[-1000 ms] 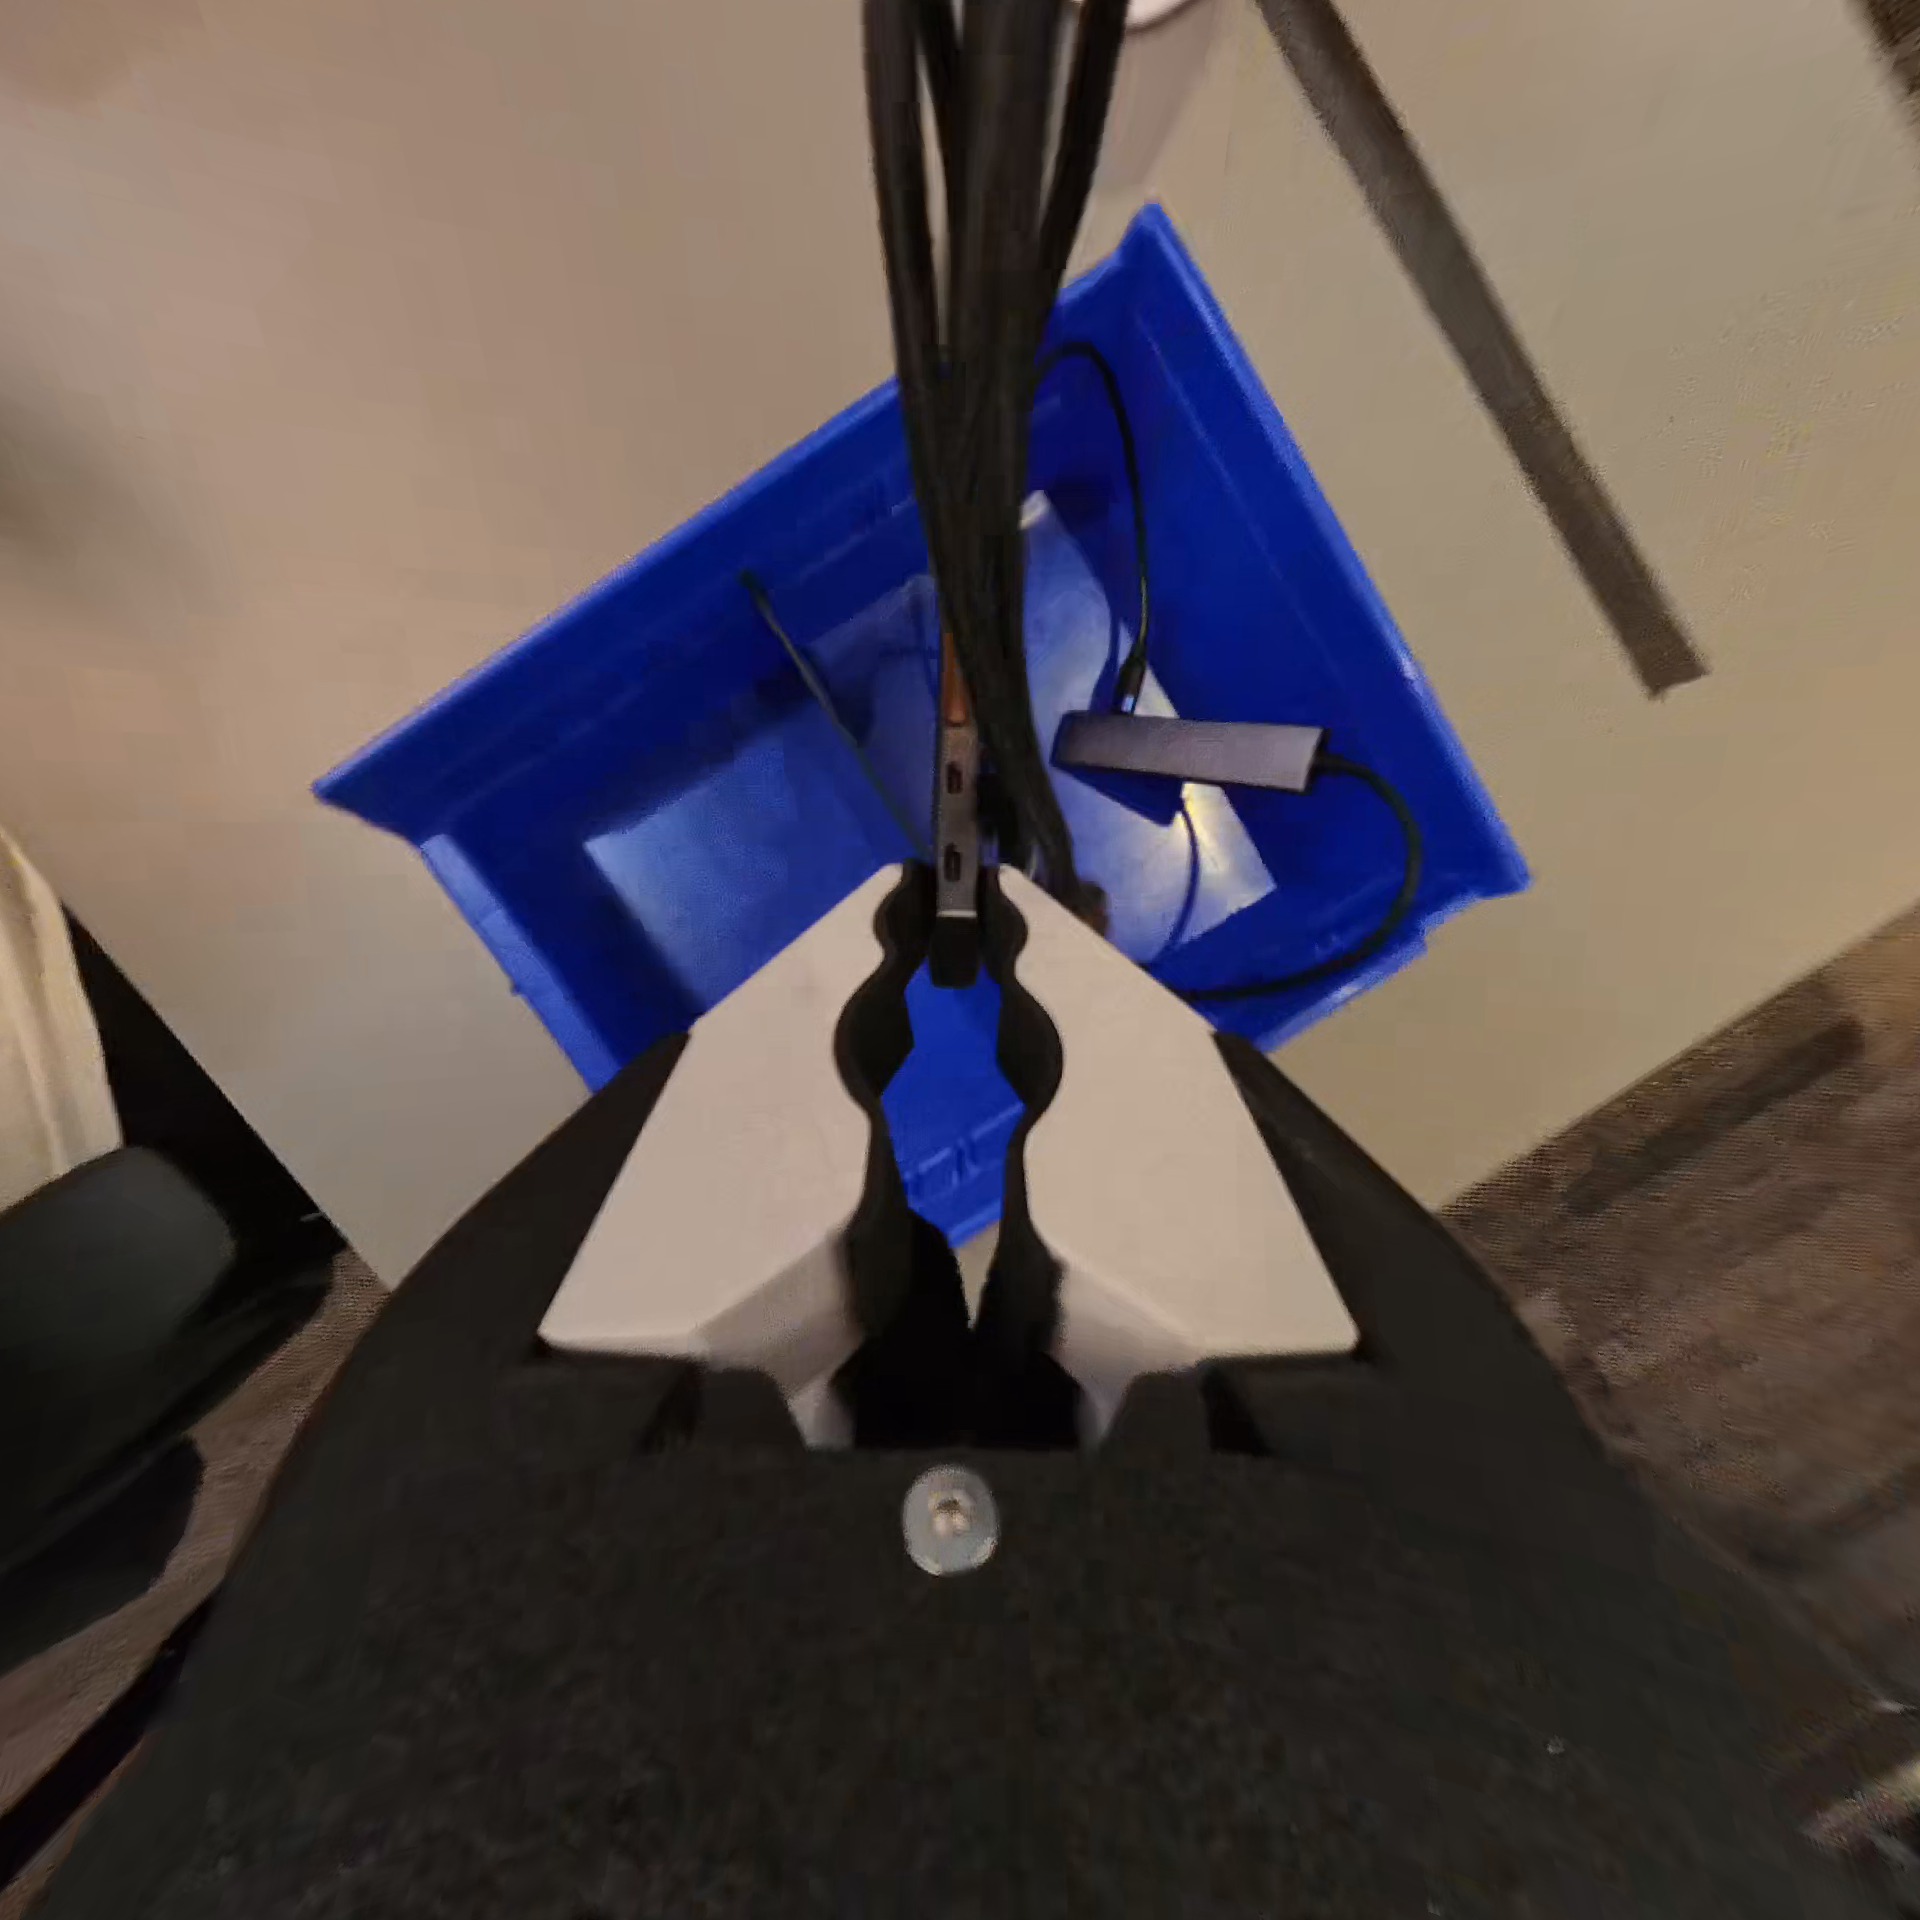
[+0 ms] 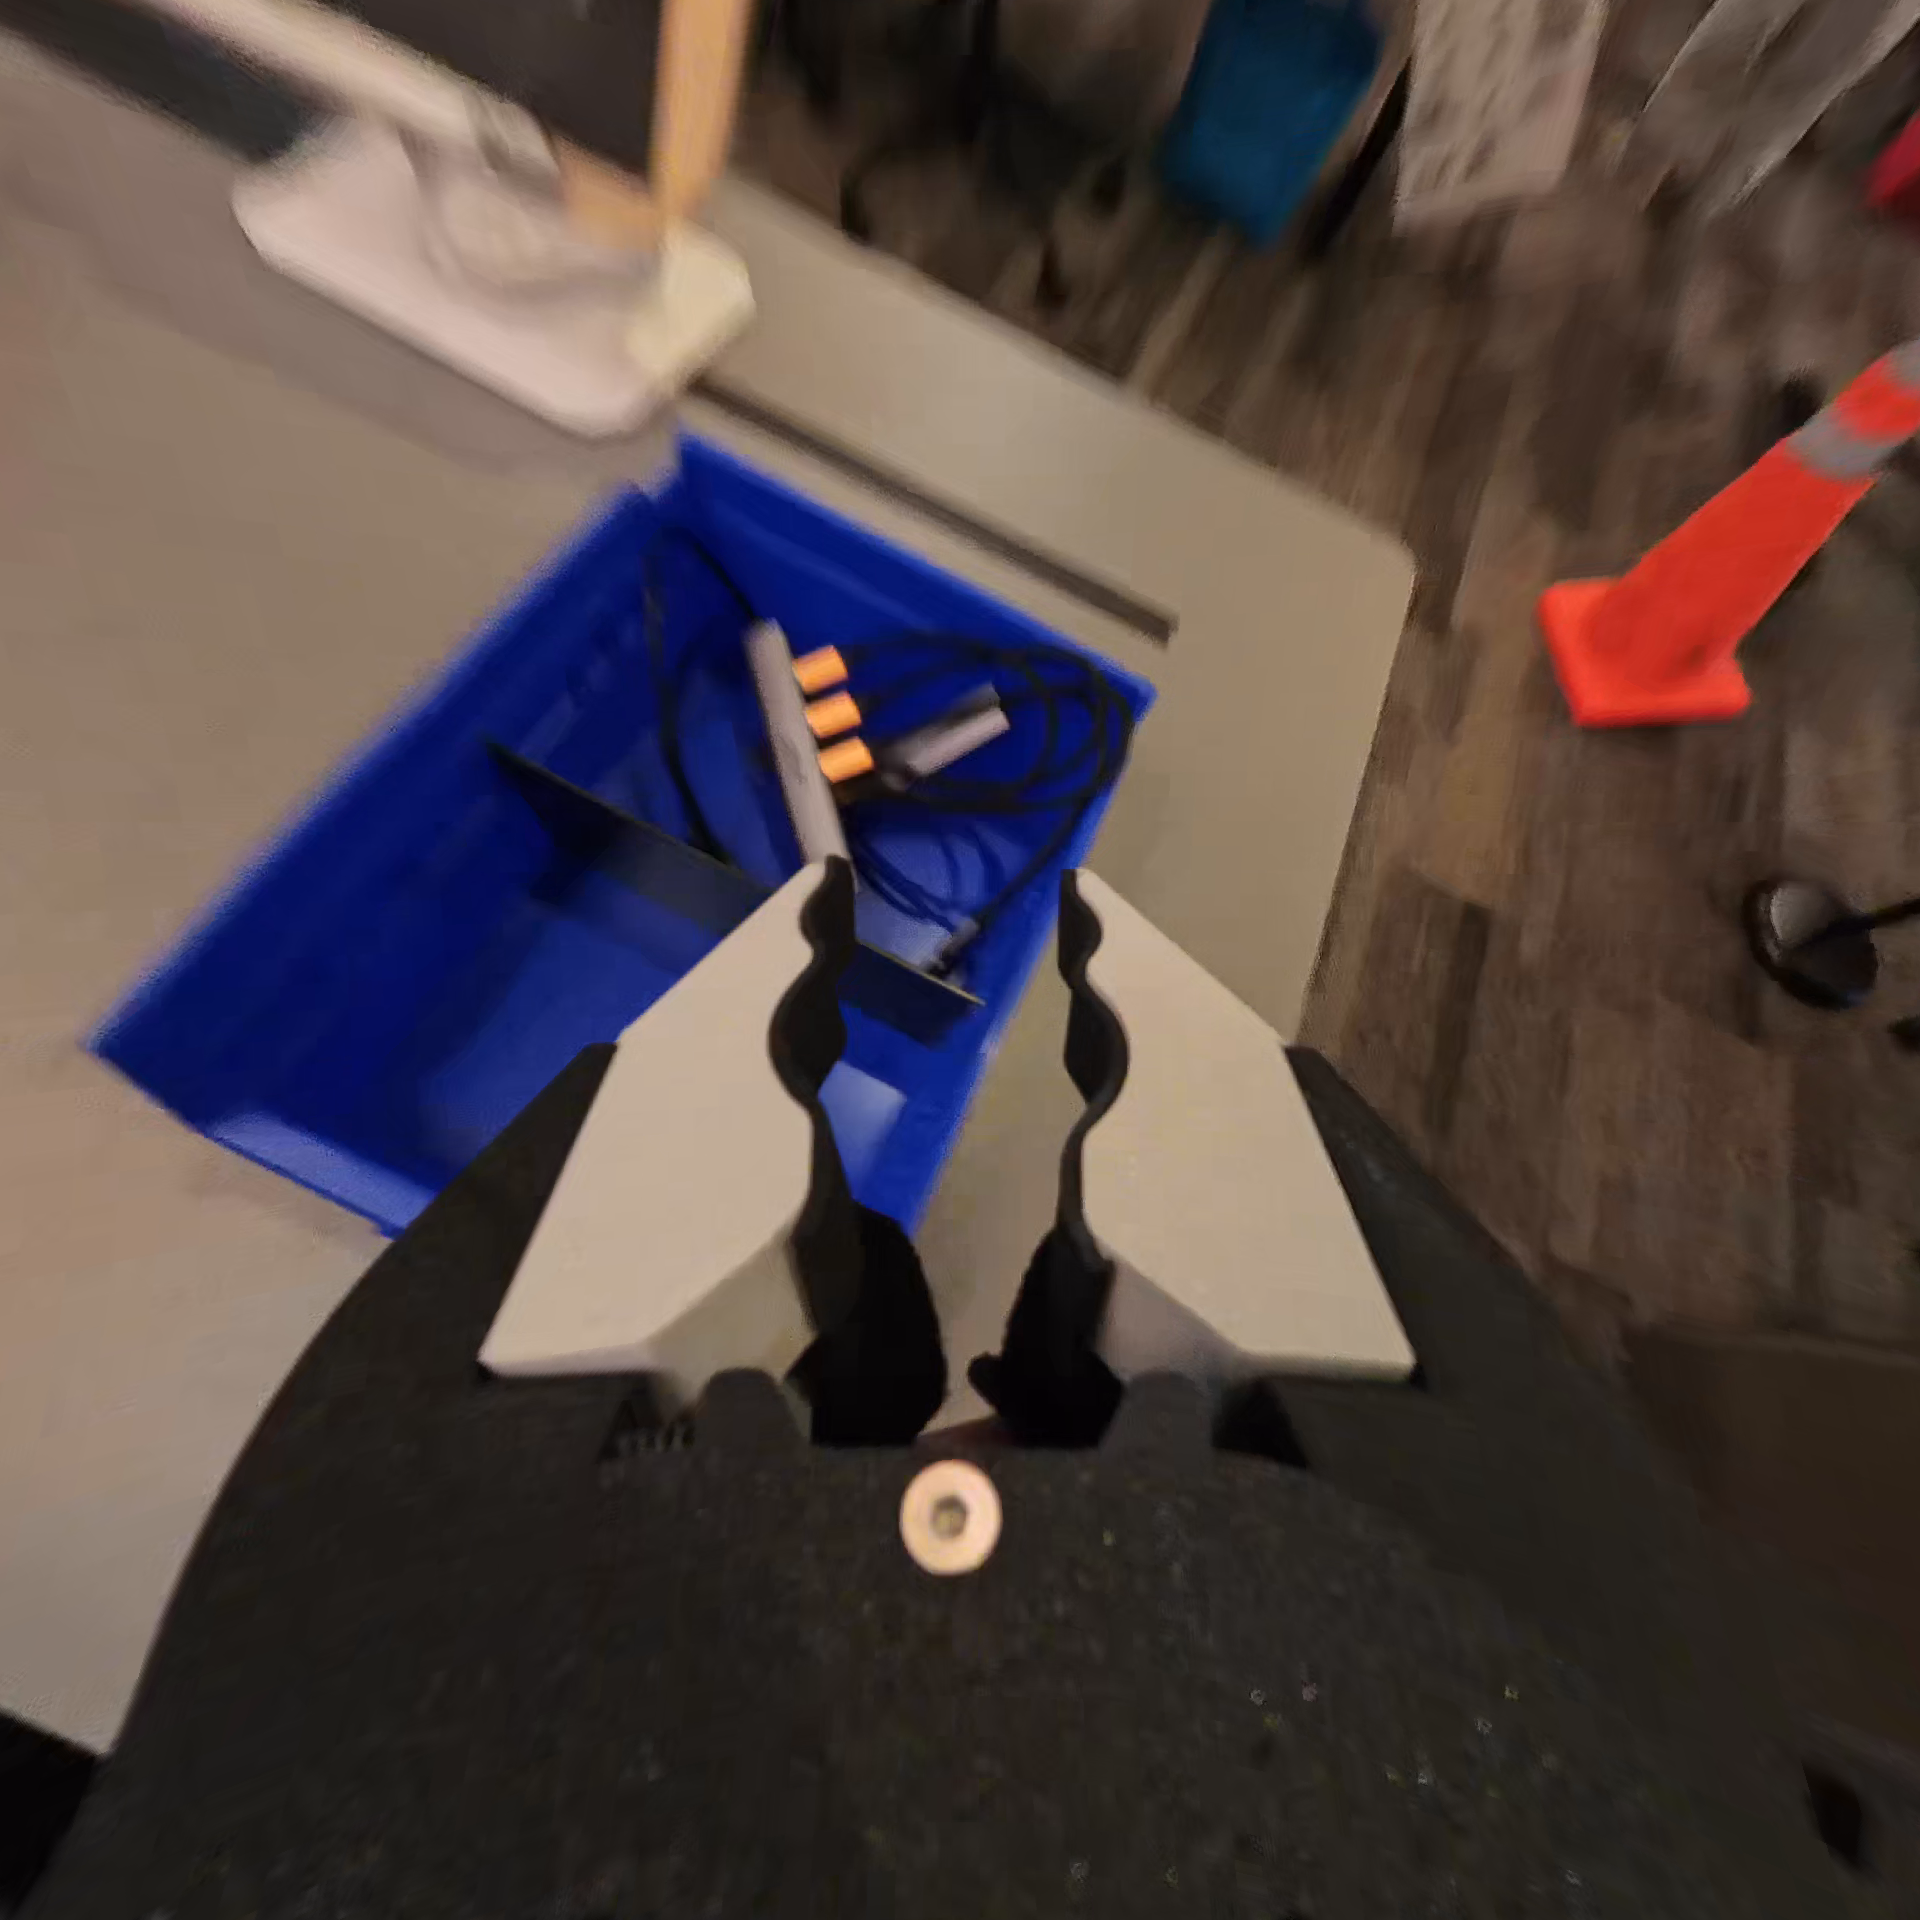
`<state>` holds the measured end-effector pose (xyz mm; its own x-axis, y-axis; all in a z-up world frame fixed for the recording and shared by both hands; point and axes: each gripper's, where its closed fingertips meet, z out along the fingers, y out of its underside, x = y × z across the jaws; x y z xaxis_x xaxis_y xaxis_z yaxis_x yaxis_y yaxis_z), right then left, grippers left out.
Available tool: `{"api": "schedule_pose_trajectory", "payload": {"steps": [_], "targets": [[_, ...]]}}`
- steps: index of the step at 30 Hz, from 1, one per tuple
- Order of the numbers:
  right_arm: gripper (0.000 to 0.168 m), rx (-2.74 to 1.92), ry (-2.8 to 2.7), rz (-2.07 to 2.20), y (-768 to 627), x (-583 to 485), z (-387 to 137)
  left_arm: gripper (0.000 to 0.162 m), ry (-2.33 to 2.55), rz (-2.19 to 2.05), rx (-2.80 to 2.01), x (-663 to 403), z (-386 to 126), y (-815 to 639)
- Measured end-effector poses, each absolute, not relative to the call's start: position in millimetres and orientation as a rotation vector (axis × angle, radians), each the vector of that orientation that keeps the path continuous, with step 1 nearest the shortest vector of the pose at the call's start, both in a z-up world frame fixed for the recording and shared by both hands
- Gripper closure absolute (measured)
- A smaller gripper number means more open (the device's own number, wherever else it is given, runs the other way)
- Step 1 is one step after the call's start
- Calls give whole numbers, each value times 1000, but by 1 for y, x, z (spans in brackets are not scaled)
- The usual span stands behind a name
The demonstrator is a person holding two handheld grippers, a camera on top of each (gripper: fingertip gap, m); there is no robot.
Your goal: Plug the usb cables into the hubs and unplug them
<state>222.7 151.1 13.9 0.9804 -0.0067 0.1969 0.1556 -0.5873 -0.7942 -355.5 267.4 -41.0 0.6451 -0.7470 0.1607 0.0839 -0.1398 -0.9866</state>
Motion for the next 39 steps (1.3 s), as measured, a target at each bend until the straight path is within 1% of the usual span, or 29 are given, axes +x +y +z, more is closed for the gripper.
{"api": "schedule_pose_trajectory", "payload": {"steps": [2, 4, 6, 7, 8, 9, 11, 13, 15, 19, 31, 34, 37, 39], "targets": [[132, -1992, 6, -167, 132, 186, 28, 141, 536, -653, -1554, -380, -39, 274], [135, -1818, 121, -38, 116, 143, 20, 142, 529, -543, -1548, -400, -42, 277], [144, -1665, 307, 39, 103, 116, -12, 142, 524, -431, -1555, -419, -52, 285], [144, -1628, 373, 29, 97, 108, -37, 143, 514, -378, -1576, -428, -59, 291], [145, -1637, 427, 4, 92, 101, -65, 143, 505, -344, -1610, -435, -67, 297], [146, -1658, 474, 19, 92, 94, -82, 143, 501, -321, -1652, -440, -75, 302], [142, -1757, 369, 62, 104, 69, -93, 143, 506, -310, -1715, -443, -86, 308], [141, -1811, 304, -162, 106, 81, -105, 143, 516, -301, -1723, -443, -91, 311], [142, -1819, 262, -280, 108, 92, -108, 144, 518, -314, -1736, -441, -94, 312], [142, -1849, 310, -257, 104, 104, -117, 144, 491, -400, -1750, -436, -96, 312], [142, -1829, 381, -190, 98, 113, -115, 144, 561, -398, -1744, -426, -100, 310], [142, -1757, 322, -119, 102, 96, -99, 143, 572, -392, -1739, -425, -100, 308], [141, -1596, 183, 44, 109, 56, -66, 144, 579, -398, -1739, -425, -101, 306], [137, -1595, 121, 17, 117, 39, -65, 143, 582, -400, -1741, -426, -102, 305]]}}
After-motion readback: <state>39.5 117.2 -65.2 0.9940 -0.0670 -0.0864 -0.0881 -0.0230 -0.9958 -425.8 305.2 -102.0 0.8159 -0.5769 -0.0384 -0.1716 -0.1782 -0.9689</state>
